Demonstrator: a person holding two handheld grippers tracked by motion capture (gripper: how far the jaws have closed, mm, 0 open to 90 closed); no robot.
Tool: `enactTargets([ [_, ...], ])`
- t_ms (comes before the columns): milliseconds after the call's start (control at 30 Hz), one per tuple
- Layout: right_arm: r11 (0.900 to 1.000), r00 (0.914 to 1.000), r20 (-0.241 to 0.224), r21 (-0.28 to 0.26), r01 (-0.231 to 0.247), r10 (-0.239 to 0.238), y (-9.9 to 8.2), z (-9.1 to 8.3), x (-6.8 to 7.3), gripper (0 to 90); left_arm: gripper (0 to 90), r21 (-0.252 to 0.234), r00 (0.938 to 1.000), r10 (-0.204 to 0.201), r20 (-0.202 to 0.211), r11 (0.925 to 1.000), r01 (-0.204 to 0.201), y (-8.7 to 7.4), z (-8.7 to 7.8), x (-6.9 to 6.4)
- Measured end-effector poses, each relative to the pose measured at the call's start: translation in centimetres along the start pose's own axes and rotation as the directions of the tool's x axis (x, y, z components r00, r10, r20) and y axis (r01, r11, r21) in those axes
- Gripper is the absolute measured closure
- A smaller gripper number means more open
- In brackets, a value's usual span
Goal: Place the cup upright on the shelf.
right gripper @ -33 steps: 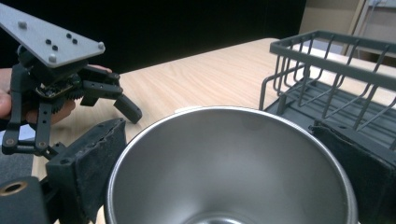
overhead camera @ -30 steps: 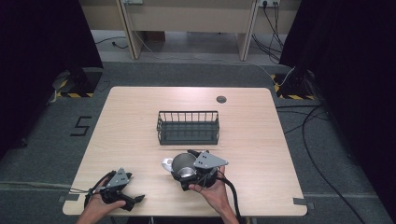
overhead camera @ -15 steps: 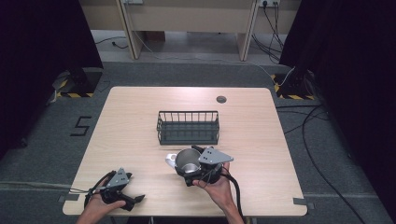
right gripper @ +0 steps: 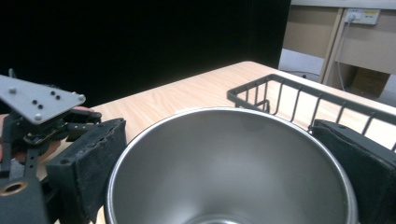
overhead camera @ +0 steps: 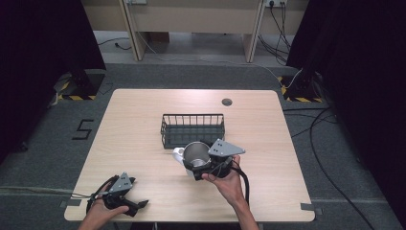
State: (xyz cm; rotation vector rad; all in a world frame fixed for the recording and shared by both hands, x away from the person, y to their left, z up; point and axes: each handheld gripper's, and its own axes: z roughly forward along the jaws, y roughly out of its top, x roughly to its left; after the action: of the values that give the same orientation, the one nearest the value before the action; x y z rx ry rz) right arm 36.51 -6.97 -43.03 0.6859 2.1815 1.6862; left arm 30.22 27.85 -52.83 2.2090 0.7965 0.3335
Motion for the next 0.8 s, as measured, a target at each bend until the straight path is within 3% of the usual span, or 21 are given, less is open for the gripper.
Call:
enactTargets([
  [800,0.999,0.9995,0.0,-0.03,-0.033,0.033,4.4,0.2,-2.9,6.2,0.0,-0.003,1.0,-0.001,0.0,1.0,0.001,0.0,0.0,0.0],
])
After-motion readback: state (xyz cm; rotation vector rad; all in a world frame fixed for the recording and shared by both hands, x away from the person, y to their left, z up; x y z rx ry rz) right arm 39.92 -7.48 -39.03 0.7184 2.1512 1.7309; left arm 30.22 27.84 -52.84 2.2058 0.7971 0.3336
